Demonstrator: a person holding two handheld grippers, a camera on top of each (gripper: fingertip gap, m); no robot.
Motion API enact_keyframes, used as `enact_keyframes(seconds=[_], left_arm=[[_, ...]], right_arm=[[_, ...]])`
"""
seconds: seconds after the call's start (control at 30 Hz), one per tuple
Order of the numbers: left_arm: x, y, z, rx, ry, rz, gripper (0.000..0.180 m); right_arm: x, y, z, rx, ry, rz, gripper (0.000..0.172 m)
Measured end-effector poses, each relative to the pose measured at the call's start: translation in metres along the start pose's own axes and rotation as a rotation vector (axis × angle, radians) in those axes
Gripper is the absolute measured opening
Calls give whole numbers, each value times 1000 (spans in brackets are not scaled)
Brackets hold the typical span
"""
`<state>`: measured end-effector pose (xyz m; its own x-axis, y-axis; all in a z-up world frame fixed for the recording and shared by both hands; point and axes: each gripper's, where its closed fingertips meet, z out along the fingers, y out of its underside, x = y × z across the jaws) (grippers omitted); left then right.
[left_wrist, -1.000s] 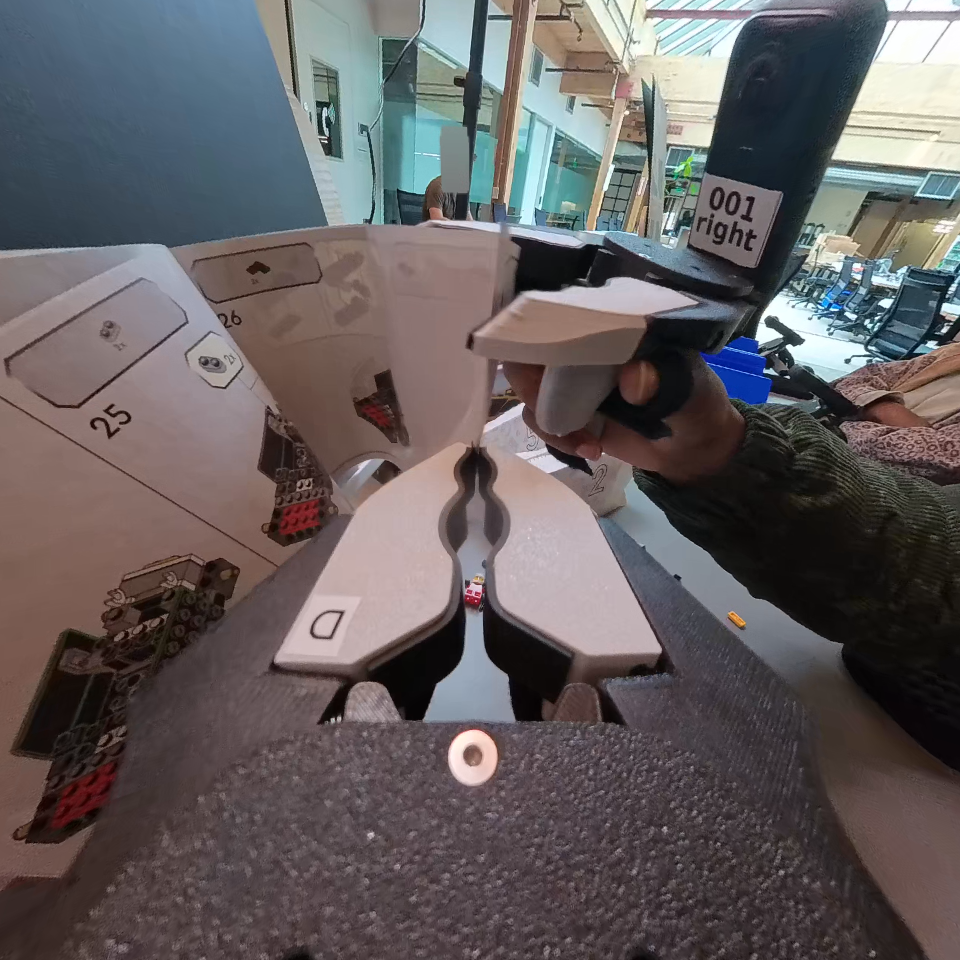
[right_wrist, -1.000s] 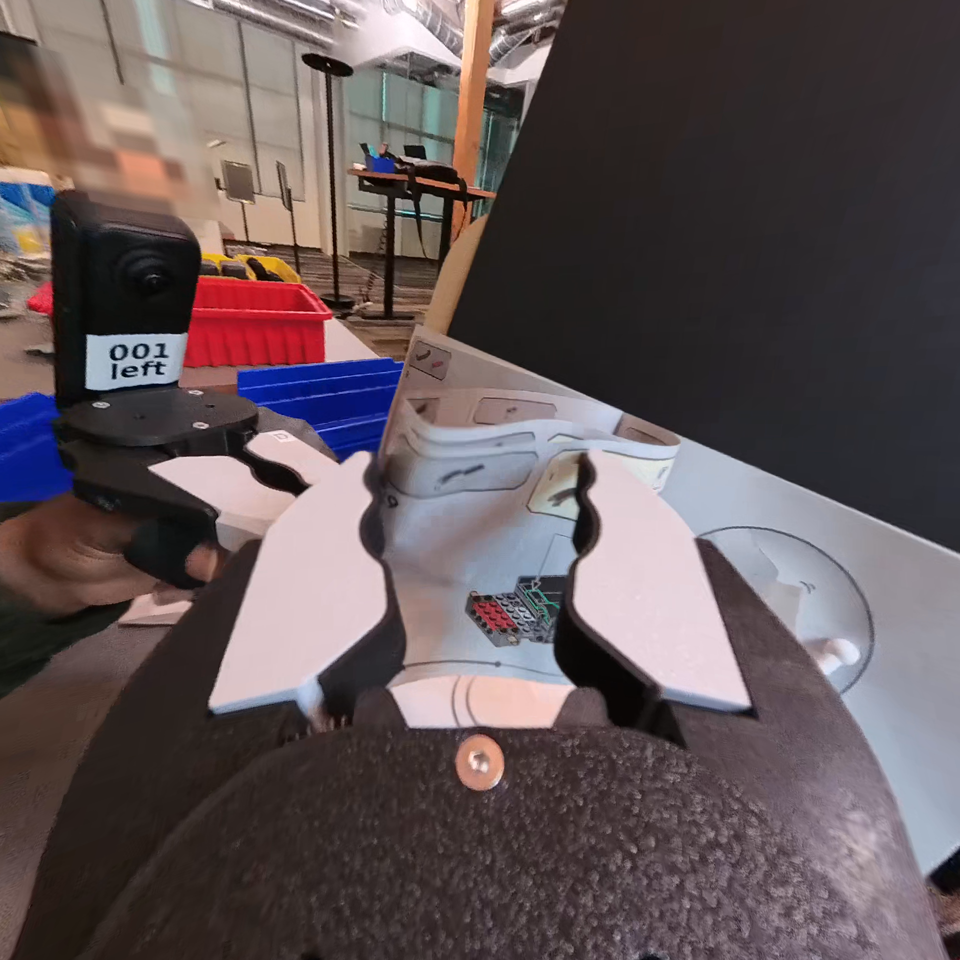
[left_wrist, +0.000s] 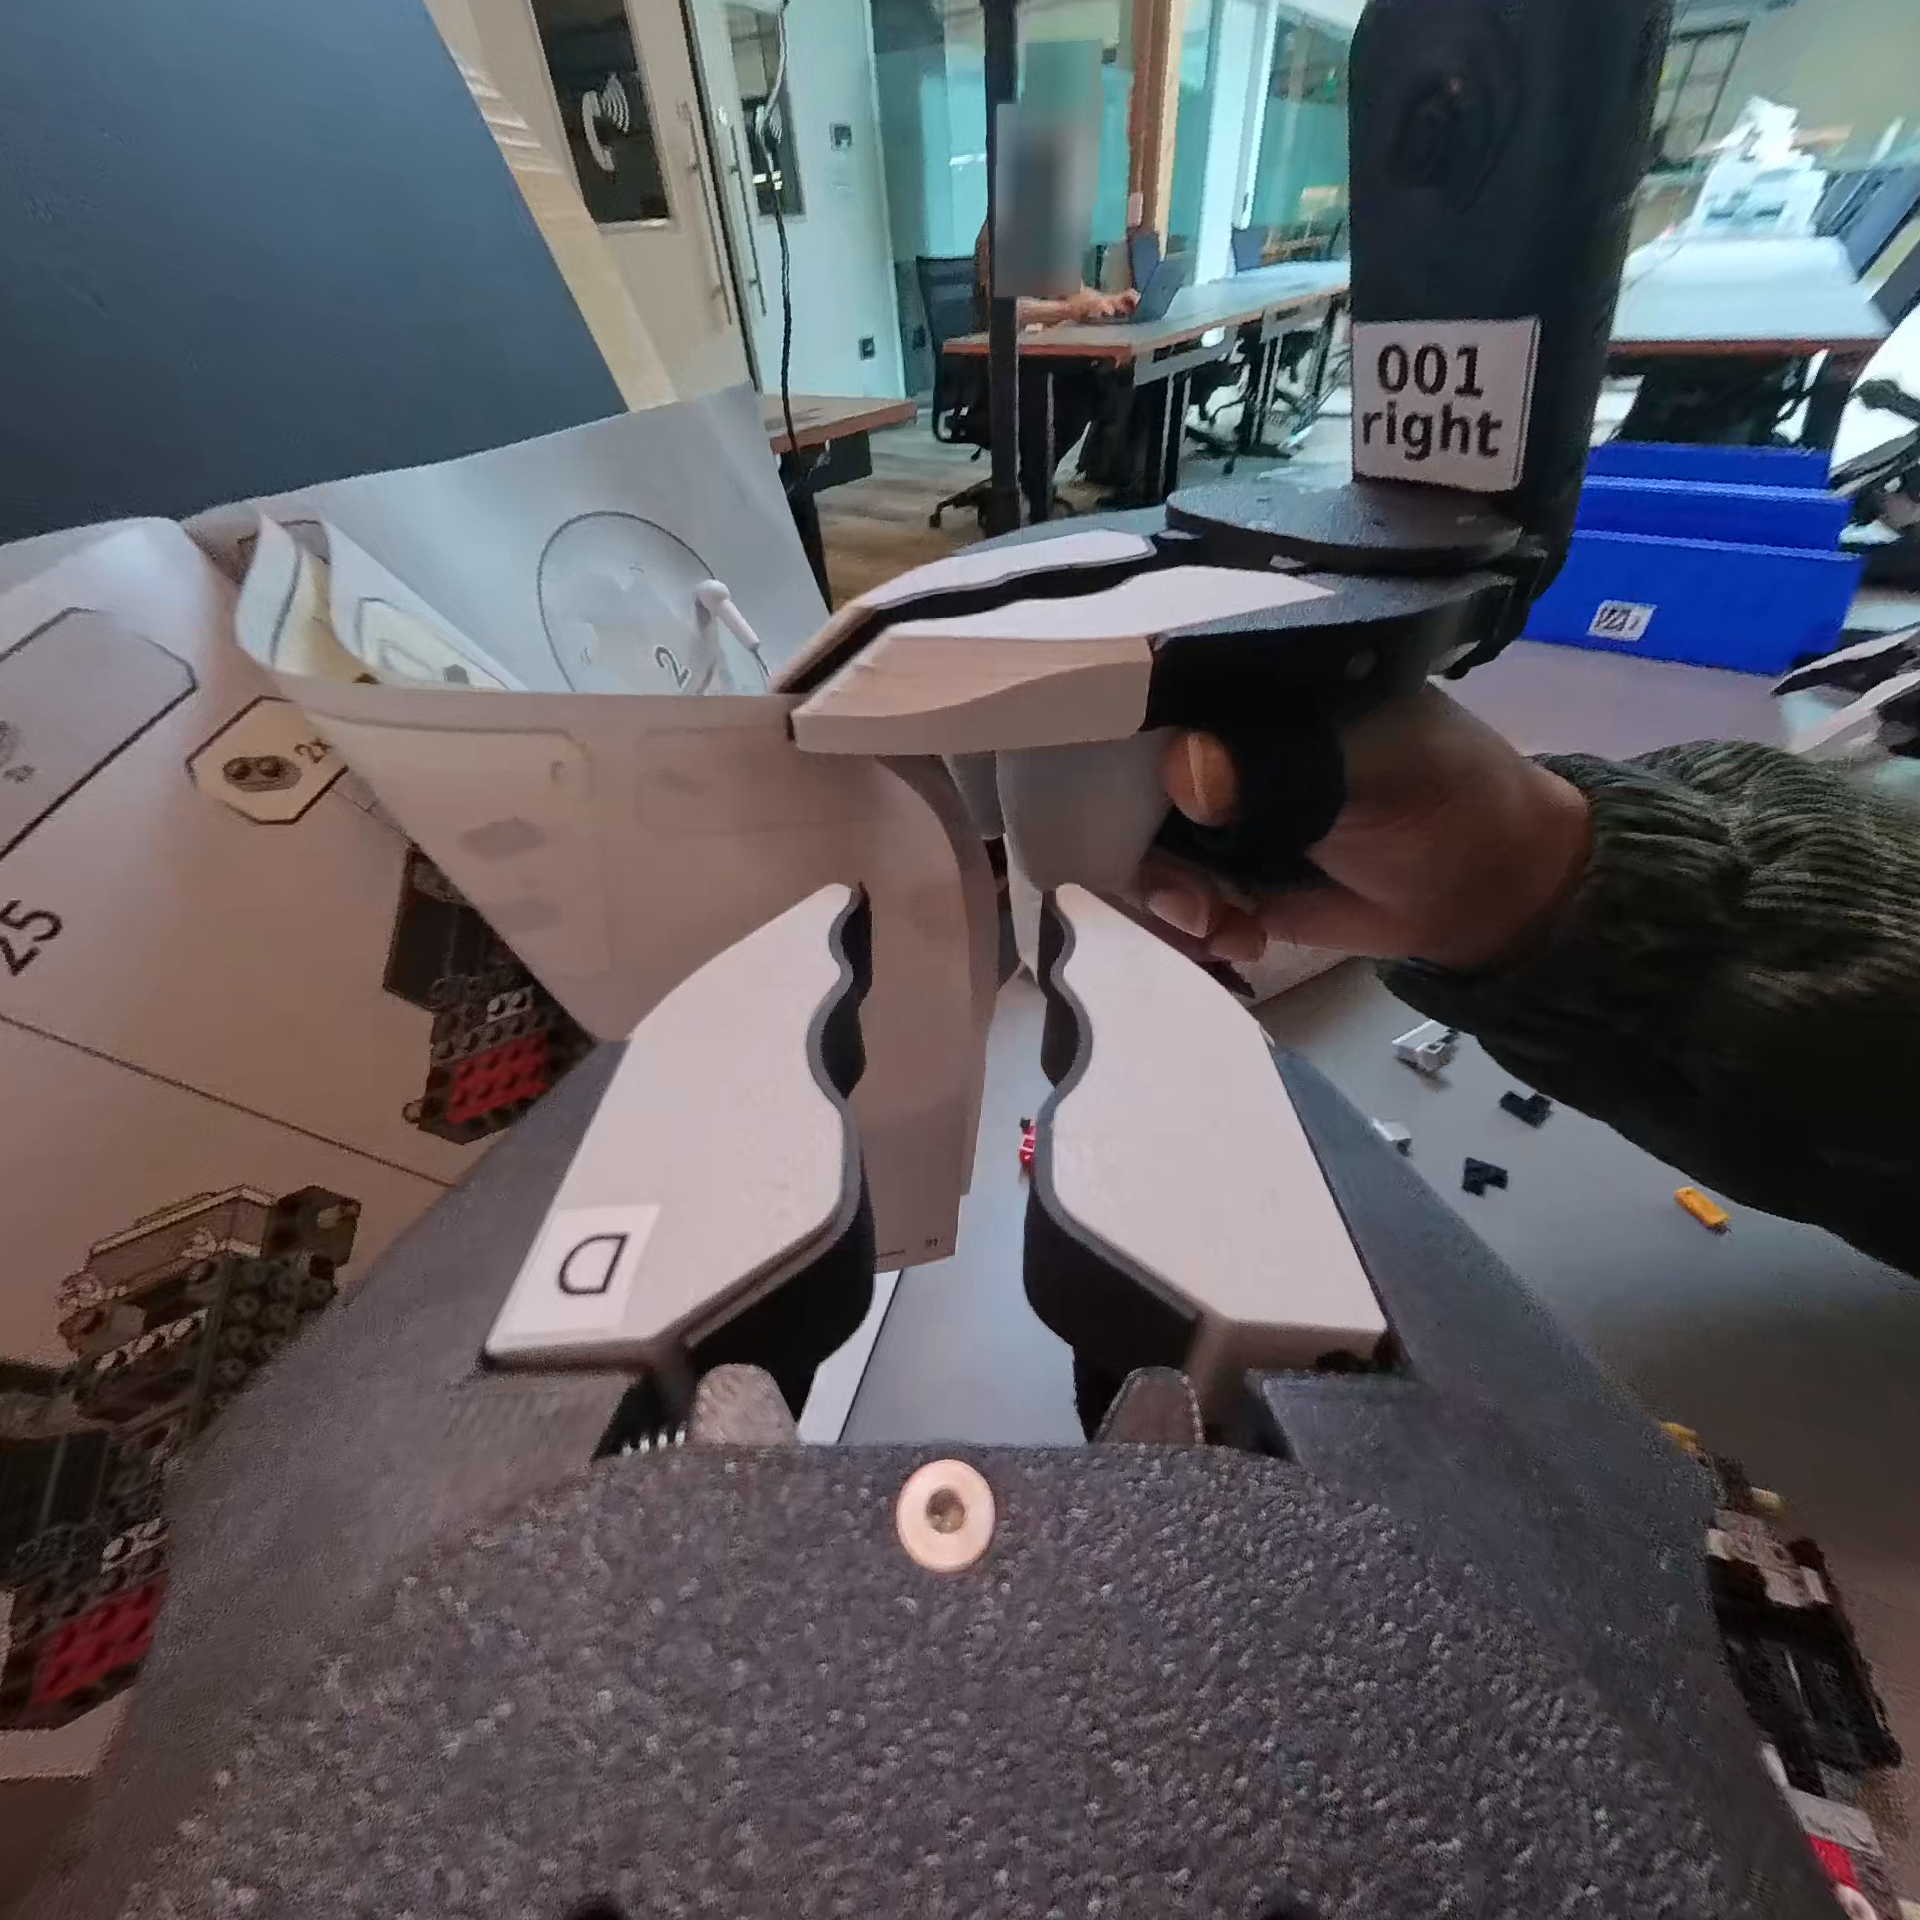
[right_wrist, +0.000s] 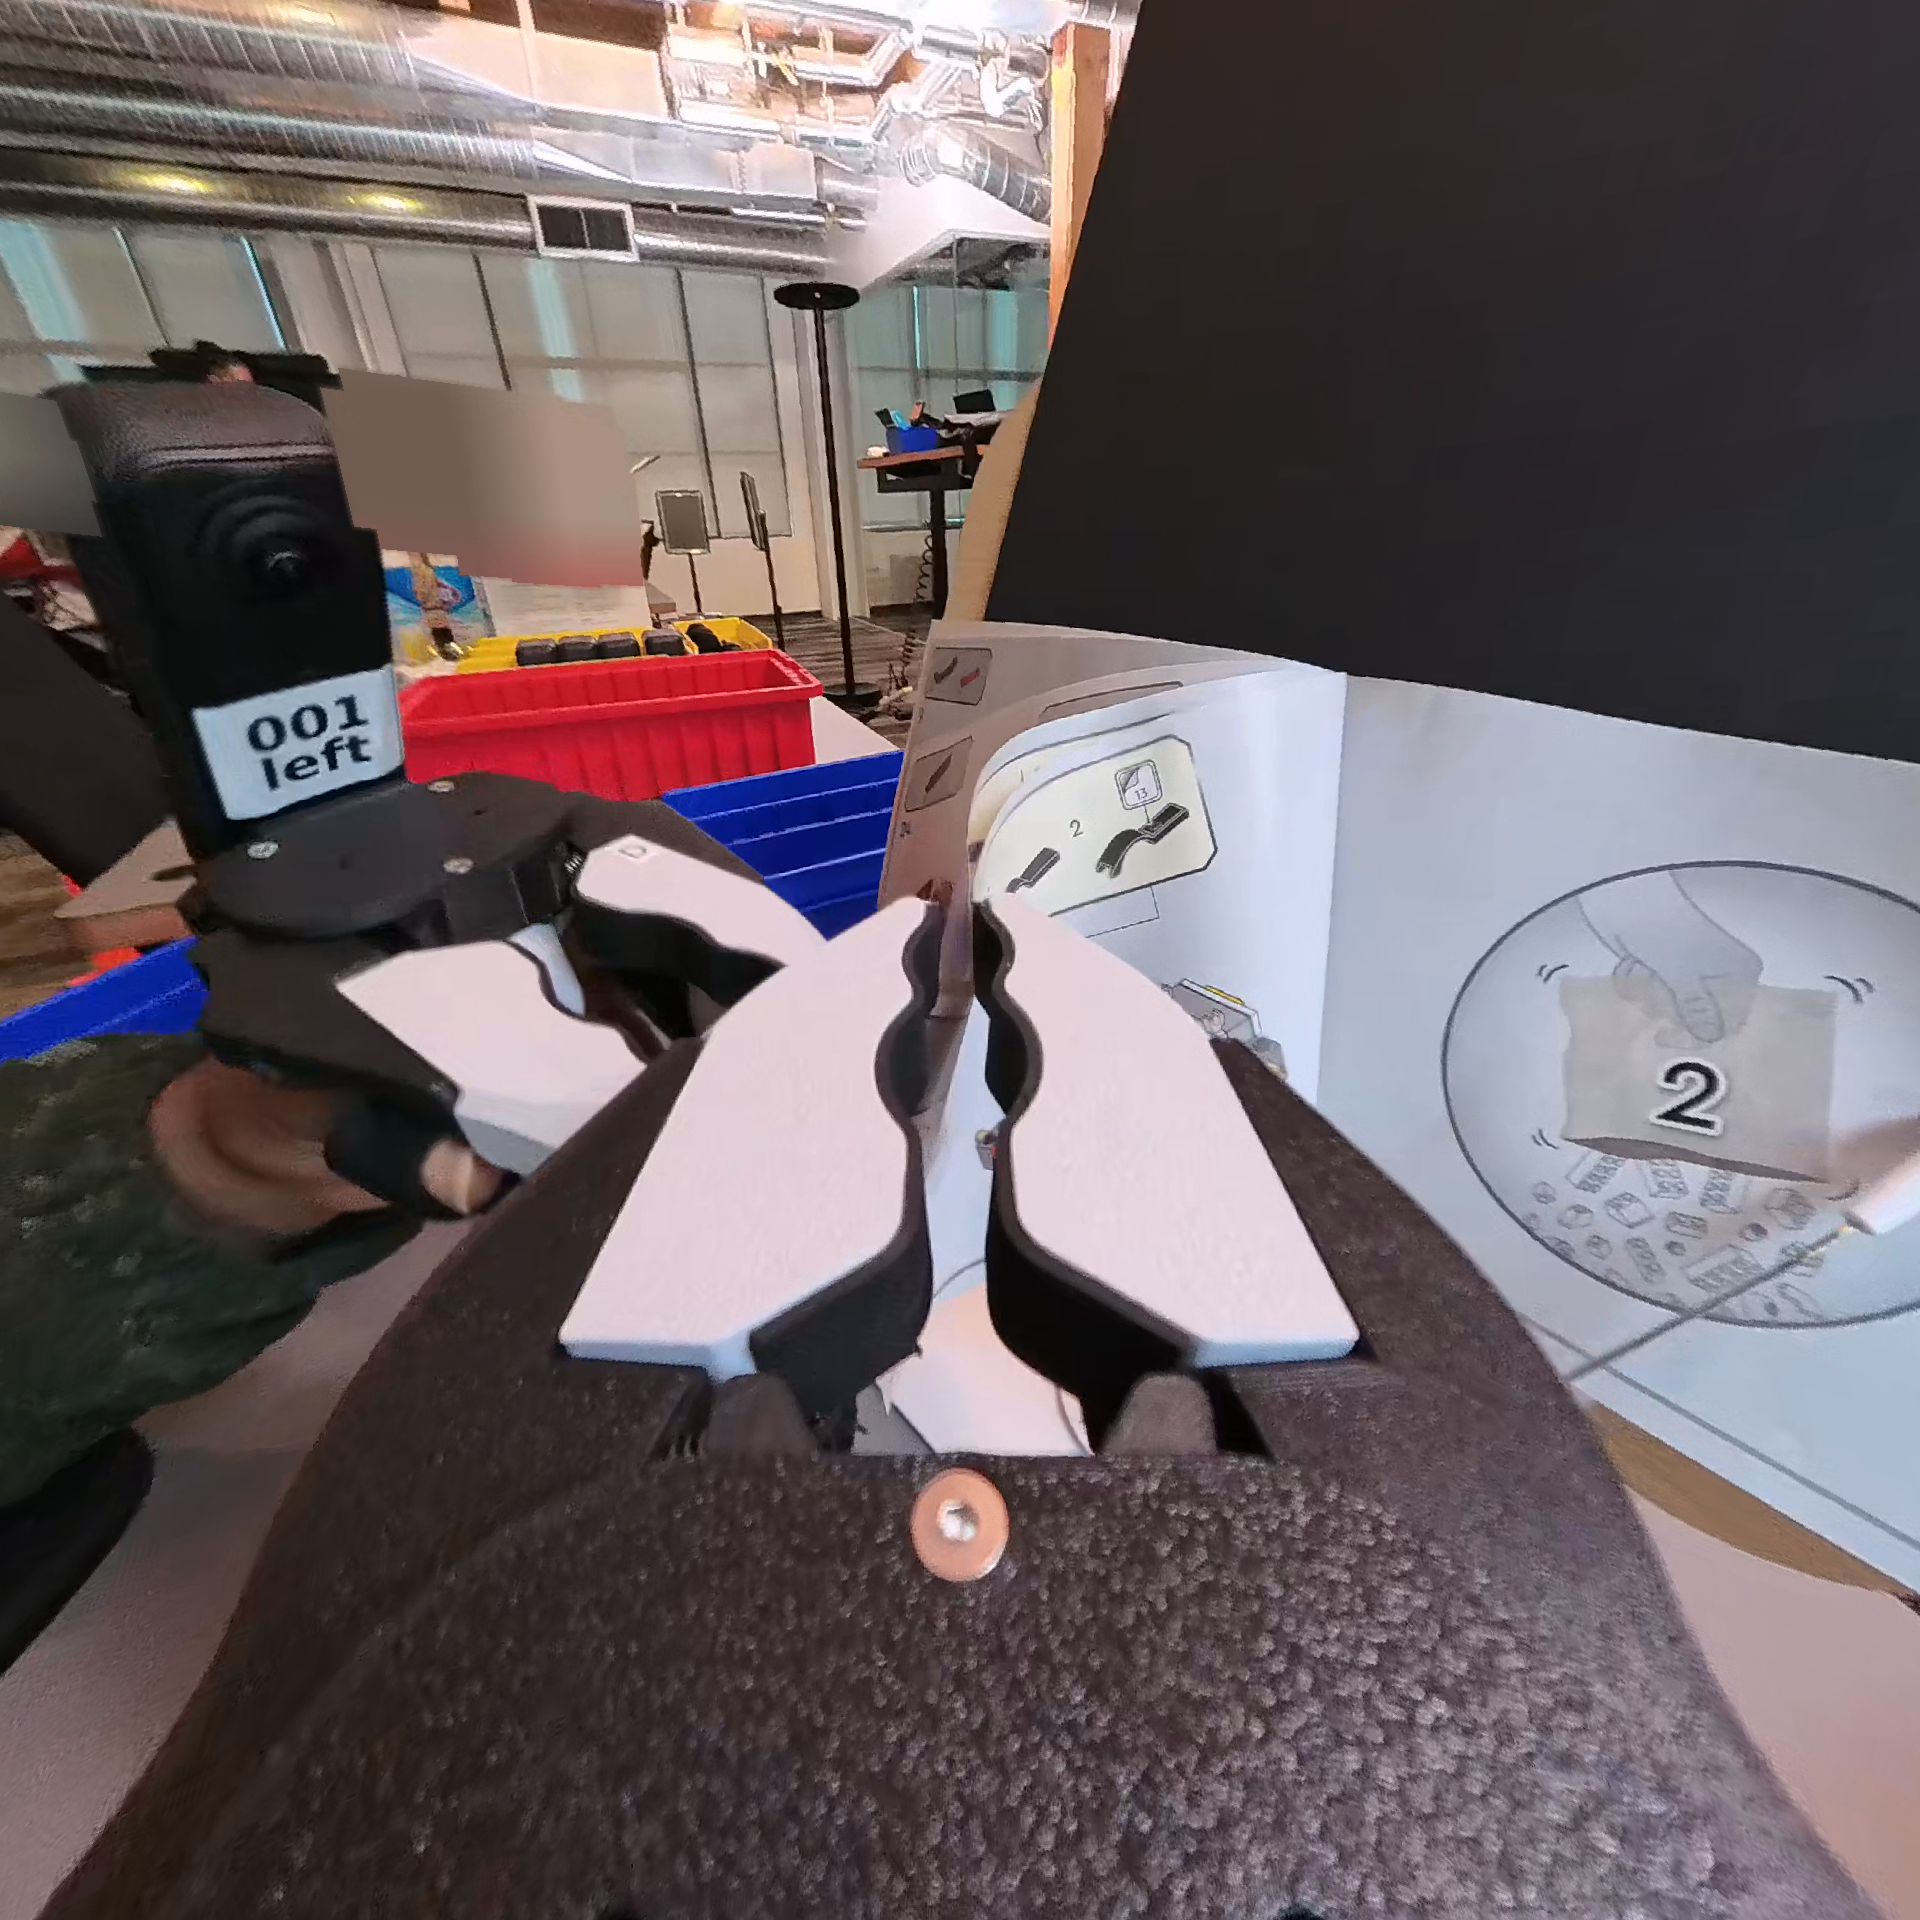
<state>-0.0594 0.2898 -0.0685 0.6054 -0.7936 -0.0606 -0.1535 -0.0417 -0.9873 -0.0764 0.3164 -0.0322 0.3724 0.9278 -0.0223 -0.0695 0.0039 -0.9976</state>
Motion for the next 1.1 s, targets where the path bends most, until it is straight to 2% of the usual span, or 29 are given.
enact_keyframes(seconds=[0.1, 0.23, 0.5, 0.67, 0.77, 0.9, 1.1], left_arm=[[-1, 5, 6, -42, -20, 35, 22], [-2, 9, 4, -68, -33, 83, 0], [-8, 7, -4, -38, -22, 25, 0], [-9, 6, -8, -24, -15, 8, 0], [-8, 3, -9, -5, 6, -20, 0], [-6, 1, -10, 10, 29, -47, 0], [-1, -3, -15, 46, 84, -108, 0]], right_arm=[[-2, -2, 1, 12, -11, 14, 5], [0, -3, -3, 18, -7, 14, 4], [5, -5, -15, 60, -7, 52, 11], [-4, -3, -23, 95, -73, 98, 32], [-9, 2, -24, 90, -93, 88, 40], [-19, 13, -15, 38, -108, 41, 37], [-28, 14, -4, 51, -201, 97, 19]])
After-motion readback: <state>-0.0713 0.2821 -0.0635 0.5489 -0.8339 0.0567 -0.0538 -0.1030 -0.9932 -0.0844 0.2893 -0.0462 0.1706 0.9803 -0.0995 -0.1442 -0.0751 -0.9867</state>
